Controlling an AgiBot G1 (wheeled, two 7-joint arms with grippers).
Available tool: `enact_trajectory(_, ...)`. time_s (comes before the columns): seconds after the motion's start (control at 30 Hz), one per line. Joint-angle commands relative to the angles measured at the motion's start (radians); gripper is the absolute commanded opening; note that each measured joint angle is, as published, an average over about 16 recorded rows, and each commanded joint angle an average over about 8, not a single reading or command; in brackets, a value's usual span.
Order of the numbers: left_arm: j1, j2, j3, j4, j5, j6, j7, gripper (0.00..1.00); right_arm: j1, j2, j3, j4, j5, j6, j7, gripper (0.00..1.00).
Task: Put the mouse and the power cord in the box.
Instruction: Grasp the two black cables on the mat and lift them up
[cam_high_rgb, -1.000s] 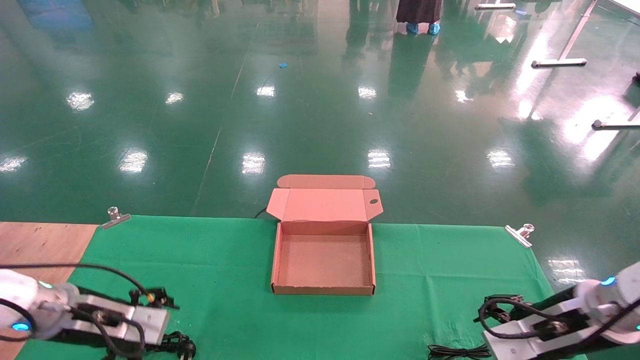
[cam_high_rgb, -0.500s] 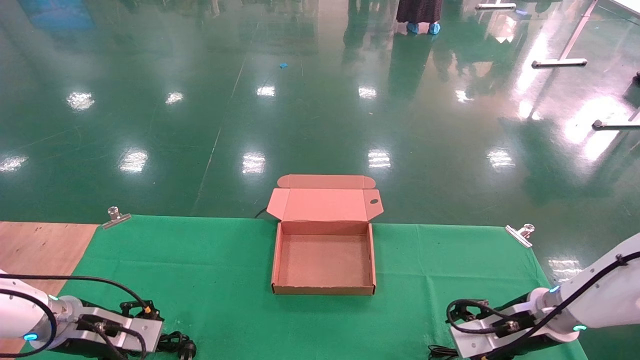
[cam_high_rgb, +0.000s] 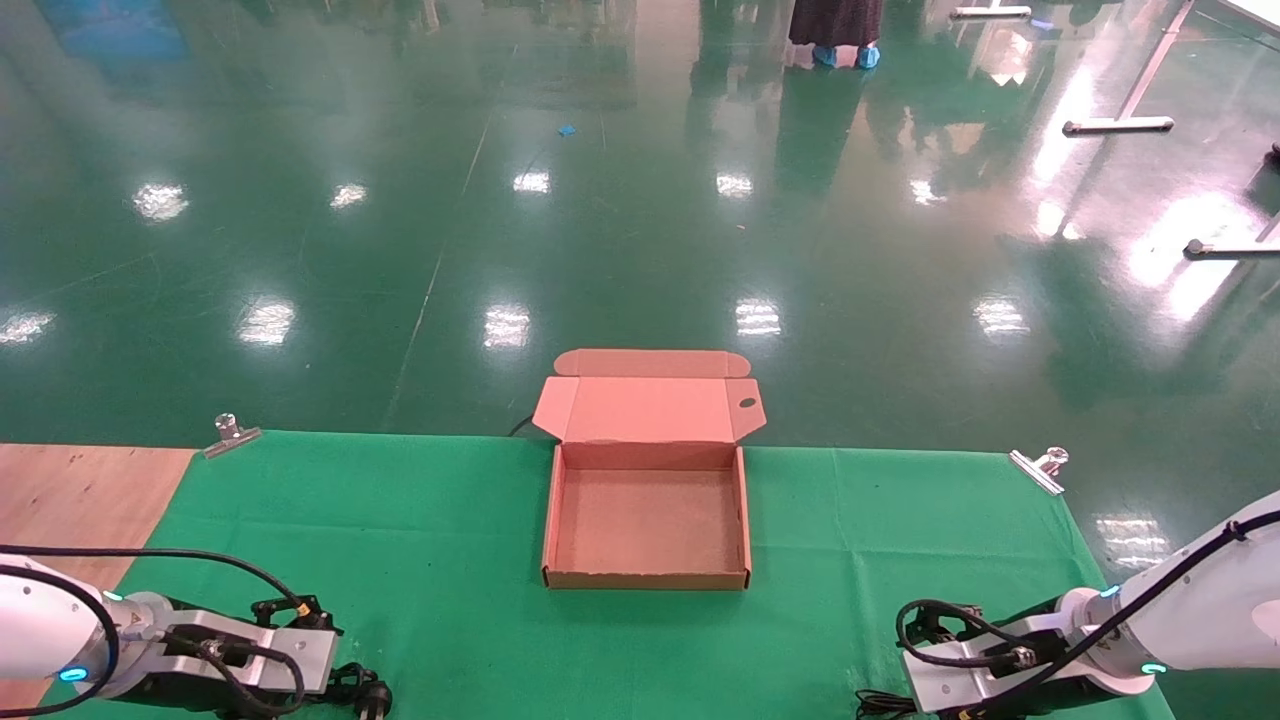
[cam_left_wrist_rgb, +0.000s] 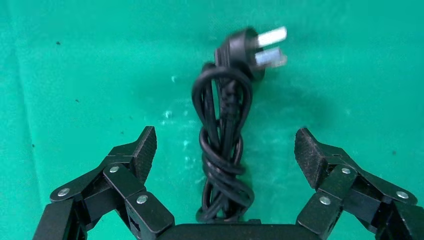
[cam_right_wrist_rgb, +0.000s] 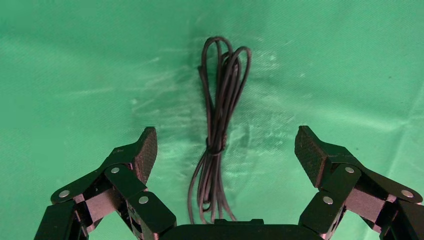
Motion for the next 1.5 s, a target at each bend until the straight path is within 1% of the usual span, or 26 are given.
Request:
enact_trajectory(0.03, -0.004, 0.005, -0.005, 0.020, -0.008, 0.001, 0.010, 0.81, 0.004, -0.005, 0.004, -0.024, 0.005, 0.009, -0.014, 0.61)
enact_trajectory(0.17, -0.013, 0.013, -0.003, 0.045, -0.005, -0.006, 0.023, 0.31, 0.005, -0.011, 0.008, -0.050, 0.009, 0.046, -0.032, 0.11)
enact_trajectory(0.2, -0.015, 0.015, -0.002, 0.050, -0.003, -0.008, 0.027, 0.18, 0.004, -0.013, 0.009, -0.054, 0.010, 0.056, -0.036, 0.05)
enact_trajectory(0.23, -0.017, 0.016, -0.001, 0.055, -0.002, -0.009, 0.030, 0.06, 0.004, -0.014, 0.009, -0.059, 0.010, 0.066, -0.039, 0.00)
enact_trajectory(0.27, -0.019, 0.018, -0.001, 0.059, -0.001, -0.011, 0.034, 0.00, 0.003, -0.016, 0.009, -0.063, 0.011, 0.075, -0.043, 0.00)
enact_trajectory(0.47, -0.030, 0.021, 0.001, 0.084, 0.001, -0.019, 0.049, 0.00, -0.002, -0.026, 0.009, -0.082, 0.009, 0.115, -0.058, 0.00)
enact_trajectory(0.63, -0.040, 0.017, 0.002, 0.101, 0.003, -0.025, 0.058, 0.00, -0.002, -0.033, 0.010, -0.094, 0.009, 0.129, -0.064, 0.00)
enact_trajectory(0.8, -0.045, 0.011, 0.001, 0.115, 0.002, -0.028, 0.063, 0.00, 0.003, -0.043, 0.010, -0.102, 0.011, 0.117, -0.067, 0.00)
enact_trajectory(1.23, -0.034, -0.014, -0.005, 0.142, -0.006, -0.034, 0.070, 0.00, 0.009, -0.043, 0.009, -0.118, 0.009, 0.053, -0.087, 0.00)
enact_trajectory(1.5, -0.045, -0.013, -0.010, 0.140, -0.013, -0.022, 0.069, 0.00, 0.005, -0.046, 0.008, -0.122, 0.008, 0.058, -0.094, 0.00)
